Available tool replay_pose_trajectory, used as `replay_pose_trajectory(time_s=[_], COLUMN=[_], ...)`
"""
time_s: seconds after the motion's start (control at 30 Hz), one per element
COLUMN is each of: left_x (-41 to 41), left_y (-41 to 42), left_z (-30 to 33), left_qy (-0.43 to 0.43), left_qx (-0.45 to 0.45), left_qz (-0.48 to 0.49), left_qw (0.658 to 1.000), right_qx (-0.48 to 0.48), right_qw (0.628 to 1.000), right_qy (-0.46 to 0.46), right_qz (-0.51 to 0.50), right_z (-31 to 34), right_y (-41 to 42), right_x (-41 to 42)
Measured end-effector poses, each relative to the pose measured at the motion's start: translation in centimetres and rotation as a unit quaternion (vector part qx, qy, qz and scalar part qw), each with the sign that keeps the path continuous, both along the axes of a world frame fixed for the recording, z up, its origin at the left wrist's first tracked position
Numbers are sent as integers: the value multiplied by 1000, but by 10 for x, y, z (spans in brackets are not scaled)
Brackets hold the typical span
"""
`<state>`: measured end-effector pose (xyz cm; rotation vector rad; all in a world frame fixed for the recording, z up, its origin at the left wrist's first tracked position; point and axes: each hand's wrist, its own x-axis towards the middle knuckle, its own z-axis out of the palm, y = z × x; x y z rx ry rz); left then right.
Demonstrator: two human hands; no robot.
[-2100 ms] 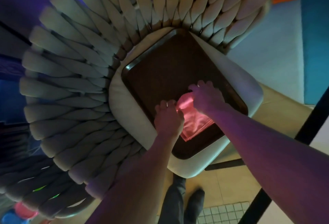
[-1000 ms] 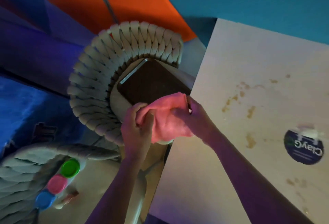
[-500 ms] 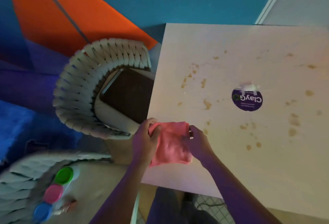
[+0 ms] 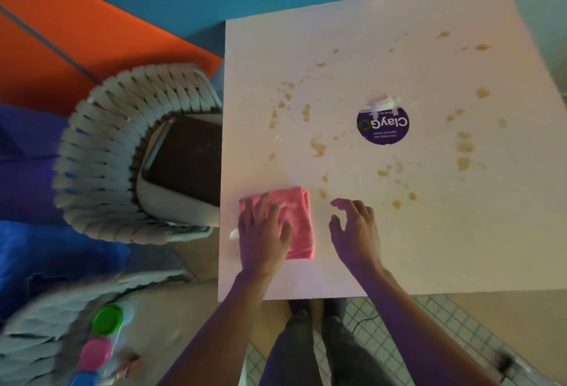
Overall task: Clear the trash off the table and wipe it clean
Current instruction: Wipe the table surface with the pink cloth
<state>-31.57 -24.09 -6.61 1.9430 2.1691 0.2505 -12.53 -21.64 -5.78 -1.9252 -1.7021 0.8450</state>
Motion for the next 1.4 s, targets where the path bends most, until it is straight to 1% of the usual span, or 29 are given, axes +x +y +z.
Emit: replay_pose_trajectory(time_s=[0.07,0.2,0.27,0.37,0.57,0.73,0.8,0.87,0.93,1.03,1.07,1.17,1.23,1.3,1.4], left_x=[4,3,-2,-3,-4,8,17,28,41,54,55,54,48,34,-2], left_y=[1,-5,-5,2,20,74,93,102,104,94,87,56,27,1,-22], left_z=[-8,-29,-36,-45,-54,-59,-61,-61,-60,-61,-60,-56,-53,-52,-51], left_qy=[17,86,93,90,110,83,78,76,72,63,64,67,53,44,58], left_qx=[-14,-55,-54,-41,-23,13,30,39,49,57,57,49,49,36,14], left_qz=[-25,-81,-87,-85,-76,-62,-80,-118,-158,-206,-220,-272,-288,-310,-329], left_qw=[999,992,990,991,991,995,993,989,983,975,972,959,955,949,942], right_qx=[47,96,123,152,142,147,153,161,164,147,142,137,135,140,144], right_qw=[998,991,987,983,981,979,978,976,976,968,965,965,965,965,965], right_qy=[-37,-89,-103,-103,-131,-142,-144,-143,-144,-141,-141,-147,-146,-147,-153], right_qz=[-11,-11,13,21,16,10,8,9,-21,-144,-167,-171,-168,-168,-157], right_z=[-12,-39,-50,-65,-64,-65,-66,-67,-68,-66,-65,-66,-65,-65,-64], right_y=[-6,-16,-25,-31,-31,-31,-31,-31,-30,-25,-24,-23,-24,-25,-25], right_x=[9,17,16,15,11,11,12,12,12,13,12,11,10,10,14])
